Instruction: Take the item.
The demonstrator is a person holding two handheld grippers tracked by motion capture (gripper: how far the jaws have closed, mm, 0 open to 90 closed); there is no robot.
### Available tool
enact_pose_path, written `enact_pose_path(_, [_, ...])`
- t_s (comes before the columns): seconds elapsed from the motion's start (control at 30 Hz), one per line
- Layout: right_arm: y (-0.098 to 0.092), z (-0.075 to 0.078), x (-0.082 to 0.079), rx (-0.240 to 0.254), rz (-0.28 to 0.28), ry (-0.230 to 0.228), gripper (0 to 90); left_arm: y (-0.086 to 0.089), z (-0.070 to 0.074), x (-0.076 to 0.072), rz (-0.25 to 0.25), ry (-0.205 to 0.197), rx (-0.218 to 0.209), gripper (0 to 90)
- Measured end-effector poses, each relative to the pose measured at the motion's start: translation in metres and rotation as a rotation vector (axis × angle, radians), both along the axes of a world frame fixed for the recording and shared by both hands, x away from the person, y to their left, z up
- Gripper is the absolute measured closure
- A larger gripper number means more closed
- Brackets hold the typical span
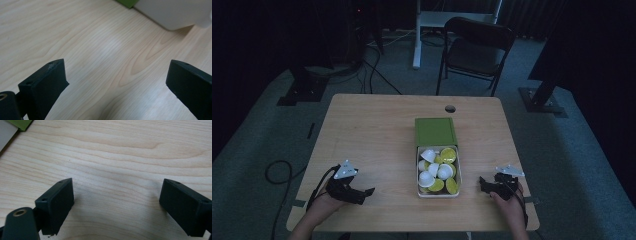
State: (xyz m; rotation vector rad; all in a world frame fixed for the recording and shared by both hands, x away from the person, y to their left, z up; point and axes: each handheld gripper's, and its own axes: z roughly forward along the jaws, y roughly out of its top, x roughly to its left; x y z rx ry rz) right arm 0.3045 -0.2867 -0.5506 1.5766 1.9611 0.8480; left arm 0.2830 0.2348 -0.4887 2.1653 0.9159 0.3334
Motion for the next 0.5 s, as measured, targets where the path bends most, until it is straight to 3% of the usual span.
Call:
enact_pose_path(0.37, [0.000, 0.000, 0.000, 0.000, 0.000, 0.000, 11.8, -0.025, 0.024, 0.002, -0.039, -0.023, -0.005, 3.1])
enact_pose_path(0.5, [0.000, 0.000, 0.000, 0.000, 0.000, 0.000, 11.8, -0.034, 0.032, 0.000, -0.064, -0.045, -0.027, 3.1])
